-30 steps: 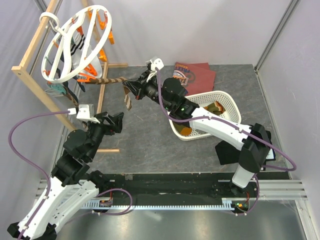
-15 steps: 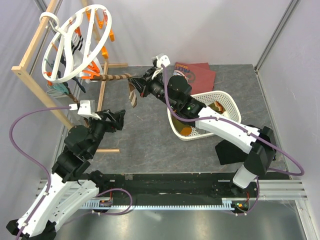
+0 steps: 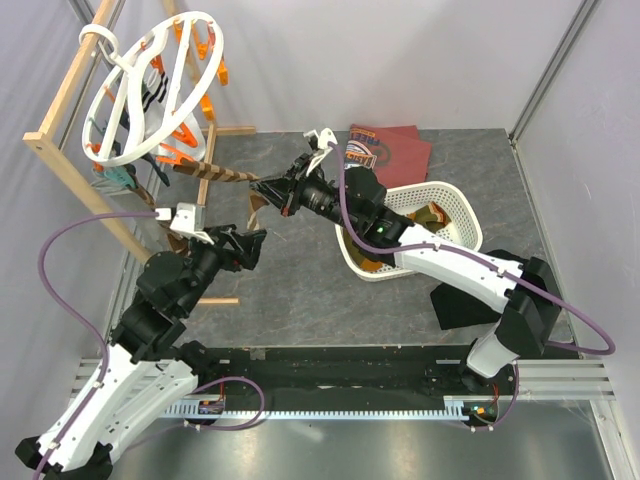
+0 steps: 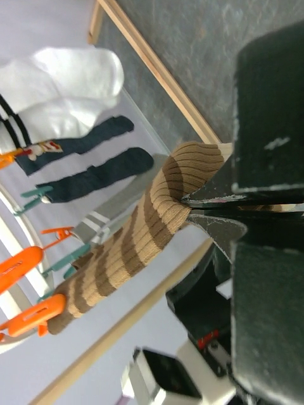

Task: Remove the socks clipped to the hanger

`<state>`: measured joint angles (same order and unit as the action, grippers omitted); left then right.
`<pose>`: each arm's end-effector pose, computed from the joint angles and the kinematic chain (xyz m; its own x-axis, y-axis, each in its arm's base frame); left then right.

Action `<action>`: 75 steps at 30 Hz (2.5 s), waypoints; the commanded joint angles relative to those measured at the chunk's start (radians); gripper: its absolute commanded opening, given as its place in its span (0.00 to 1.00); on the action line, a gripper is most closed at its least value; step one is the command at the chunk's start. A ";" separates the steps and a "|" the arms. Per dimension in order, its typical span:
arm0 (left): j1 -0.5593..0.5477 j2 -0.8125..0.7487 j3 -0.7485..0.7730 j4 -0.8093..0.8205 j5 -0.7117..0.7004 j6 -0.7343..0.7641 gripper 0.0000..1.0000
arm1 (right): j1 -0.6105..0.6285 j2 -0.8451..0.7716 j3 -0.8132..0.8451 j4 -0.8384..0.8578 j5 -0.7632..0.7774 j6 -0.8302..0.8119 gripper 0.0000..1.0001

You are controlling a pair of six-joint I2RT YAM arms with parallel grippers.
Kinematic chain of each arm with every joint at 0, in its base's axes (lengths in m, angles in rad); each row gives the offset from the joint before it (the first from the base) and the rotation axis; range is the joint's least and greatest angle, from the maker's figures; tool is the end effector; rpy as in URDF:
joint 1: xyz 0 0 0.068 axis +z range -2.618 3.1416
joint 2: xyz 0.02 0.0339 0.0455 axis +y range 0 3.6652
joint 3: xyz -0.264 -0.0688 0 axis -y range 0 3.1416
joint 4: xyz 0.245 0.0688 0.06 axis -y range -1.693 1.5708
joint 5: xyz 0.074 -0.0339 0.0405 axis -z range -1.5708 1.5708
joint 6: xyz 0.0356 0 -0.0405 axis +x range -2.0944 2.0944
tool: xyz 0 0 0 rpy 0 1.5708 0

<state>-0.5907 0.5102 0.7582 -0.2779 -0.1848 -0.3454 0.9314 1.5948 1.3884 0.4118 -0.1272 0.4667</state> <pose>0.1044 -0.0621 0.3575 -0.1571 -0.2954 -0.9424 0.3632 0.8701 -0.3333 0.2264 0.3120 0.4082 -0.2828 0.3676 -0.8859 -0.8318 0.3660 0.4174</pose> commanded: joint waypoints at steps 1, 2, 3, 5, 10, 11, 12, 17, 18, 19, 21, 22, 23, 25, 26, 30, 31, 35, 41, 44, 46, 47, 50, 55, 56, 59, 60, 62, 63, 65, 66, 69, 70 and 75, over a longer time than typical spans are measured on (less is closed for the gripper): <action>-0.001 0.025 -0.043 0.086 0.044 -0.001 0.84 | 0.014 -0.061 -0.048 0.114 -0.066 0.095 0.00; 0.000 0.031 -0.045 0.097 0.041 0.005 0.84 | 0.015 -0.062 -0.052 0.122 -0.068 0.110 0.00; 0.000 0.039 -0.051 0.115 0.033 0.012 0.84 | 0.017 -0.067 -0.057 0.122 -0.074 0.115 0.00; -0.001 0.068 -0.049 0.128 0.030 0.019 0.83 | 0.017 -0.068 -0.060 0.121 -0.080 0.125 0.00; -0.001 0.103 -0.039 0.146 0.089 0.069 0.13 | 0.021 -0.073 -0.065 0.090 -0.084 0.119 0.00; -0.001 0.103 -0.037 0.146 0.094 0.066 0.02 | 0.021 -0.073 -0.058 0.066 -0.078 0.110 0.01; -0.001 0.100 -0.040 0.144 0.096 0.059 0.02 | 0.024 -0.072 -0.031 0.035 -0.069 0.072 0.07; 0.000 0.080 -0.051 0.149 0.140 0.054 0.02 | 0.030 -0.070 0.122 -0.306 0.067 -0.017 0.35; 0.000 0.074 -0.053 0.149 0.148 0.059 0.02 | 0.041 -0.065 0.186 -0.358 0.096 -0.034 0.41; 0.000 0.073 -0.053 0.151 0.160 0.063 0.02 | 0.050 -0.061 0.220 -0.457 0.130 -0.084 0.45; 0.000 0.076 -0.057 0.157 0.169 0.072 0.02 | 0.070 -0.042 0.311 -0.524 0.242 -0.134 0.54; -0.001 0.079 -0.056 0.157 0.176 0.075 0.02 | 0.073 -0.035 0.336 -0.560 0.257 -0.155 0.57; 0.000 0.080 -0.056 0.157 0.177 0.083 0.02 | 0.075 -0.026 0.363 -0.573 0.268 -0.193 0.59; 0.000 0.083 -0.060 0.155 0.180 0.085 0.02 | 0.086 0.019 0.457 -0.605 0.297 -0.226 0.62; -0.001 0.085 -0.063 0.154 0.180 0.083 0.02 | 0.092 0.039 0.493 -0.614 0.305 -0.265 0.62; 0.000 0.103 -0.063 0.160 0.182 0.082 0.02 | 0.139 0.177 0.733 -0.640 0.337 -0.354 0.62; 0.000 0.120 -0.063 0.161 0.194 0.082 0.02 | 0.147 0.200 0.768 -0.640 0.330 -0.364 0.62; 0.000 0.165 -0.053 0.166 0.242 0.089 0.02 | 0.181 0.312 0.914 -0.610 0.268 -0.401 0.62; -0.001 0.197 -0.045 0.164 0.266 0.088 0.02 | 0.248 0.373 0.908 -0.467 0.303 -0.534 0.62; -0.001 0.195 -0.045 0.167 0.265 0.086 0.02 | 0.279 0.410 0.914 -0.418 0.366 -0.608 0.62; 0.000 0.191 -0.046 0.169 0.263 0.088 0.02 | 0.288 0.436 0.932 -0.419 0.365 -0.641 0.62; 0.000 0.188 -0.048 0.167 0.263 0.088 0.02 | 0.297 0.442 0.939 -0.419 0.367 -0.651 0.63; 0.000 0.183 -0.049 0.167 0.263 0.091 0.02 | 0.311 0.465 0.957 -0.419 0.397 -0.700 0.64; 0.000 0.183 -0.049 0.172 0.272 0.091 0.02 | 0.313 0.479 0.945 -0.354 0.423 -0.761 0.66; -0.001 0.185 -0.049 0.172 0.274 0.091 0.02 | 0.313 0.478 0.937 -0.338 0.428 -0.779 0.68; 0.000 0.182 -0.049 0.174 0.275 0.089 0.02 | 0.314 0.491 0.940 -0.301 0.432 -0.801 0.69; -0.001 0.179 -0.049 0.172 0.277 0.089 0.02 | 0.314 0.499 0.948 -0.303 0.434 -0.807 0.68; 0.000 0.177 -0.049 0.172 0.272 0.089 0.02 | 0.313 0.524 0.982 -0.312 0.432 -0.816 0.66; -0.001 0.175 -0.051 0.172 0.272 0.086 0.02 | 0.314 0.531 0.989 -0.317 0.432 -0.826 0.65; 0.000 0.172 -0.056 0.174 0.281 0.080 0.02 | 0.313 0.548 1.009 -0.329 0.428 -0.833 0.64; 0.000 0.172 -0.056 0.175 0.286 0.075 0.02 | 0.314 0.553 1.012 -0.335 0.423 -0.836 0.63; -0.001 0.180 -0.054 0.180 0.292 0.074 0.02 | 0.313 0.564 1.012 -0.334 0.416 -0.838 0.62; 0.000 0.182 -0.053 0.178 0.294 0.075 0.02 | 0.313 0.570 1.014 -0.331 0.420 -0.839 0.60; -0.001 0.182 -0.056 0.180 0.298 0.074 0.02 | 0.314 0.587 1.023 -0.262 0.459 -0.866 0.39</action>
<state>-0.5903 0.6975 0.6968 -0.1467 0.0853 -0.2974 1.2407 2.1445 2.3722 0.1005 0.2939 -0.3641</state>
